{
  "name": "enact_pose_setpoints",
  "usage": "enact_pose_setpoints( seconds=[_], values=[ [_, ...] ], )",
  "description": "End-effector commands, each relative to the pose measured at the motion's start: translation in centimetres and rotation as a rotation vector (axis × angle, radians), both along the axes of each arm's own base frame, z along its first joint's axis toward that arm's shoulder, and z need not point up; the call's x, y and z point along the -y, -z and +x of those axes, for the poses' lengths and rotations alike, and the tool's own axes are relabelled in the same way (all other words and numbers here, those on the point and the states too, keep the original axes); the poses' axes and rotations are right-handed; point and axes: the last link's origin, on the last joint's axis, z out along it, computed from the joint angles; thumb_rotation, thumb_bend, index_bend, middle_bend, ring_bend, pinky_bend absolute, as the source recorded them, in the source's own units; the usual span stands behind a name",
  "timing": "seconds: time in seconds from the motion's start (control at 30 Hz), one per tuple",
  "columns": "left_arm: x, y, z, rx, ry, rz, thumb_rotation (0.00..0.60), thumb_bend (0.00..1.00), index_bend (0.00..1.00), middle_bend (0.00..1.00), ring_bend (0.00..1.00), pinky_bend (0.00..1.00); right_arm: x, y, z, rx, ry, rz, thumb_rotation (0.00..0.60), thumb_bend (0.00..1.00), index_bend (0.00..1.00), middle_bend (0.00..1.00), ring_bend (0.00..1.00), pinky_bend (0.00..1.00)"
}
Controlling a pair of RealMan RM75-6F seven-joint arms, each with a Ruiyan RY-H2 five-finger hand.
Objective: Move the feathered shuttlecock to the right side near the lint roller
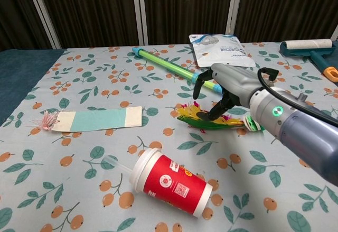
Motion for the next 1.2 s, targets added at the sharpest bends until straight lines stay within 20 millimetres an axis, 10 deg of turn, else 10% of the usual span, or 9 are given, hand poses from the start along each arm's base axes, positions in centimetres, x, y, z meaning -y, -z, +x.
enact_pose_setpoints(
  seconds=[0.03,1.2],
  values=[
    [0.0,0.0,0.0,0.0,0.0,0.0,0.554,0.14,0.11,0.0,0.0,0.0,0.2,0.5,0.2,0.002,0.0,0.001,0.6,0.2,0.44,0.2,0.0,0.0],
    [-0.2,0.0,0.0,0.0,-0.005,-0.005,0.551,0.14,0.11,0.0,0.0,0.0,1.9,3.0,0.0,0.003,0.043,0.008,0.6,0.39,0.58,0.31,0.0,0.0]
  ],
)
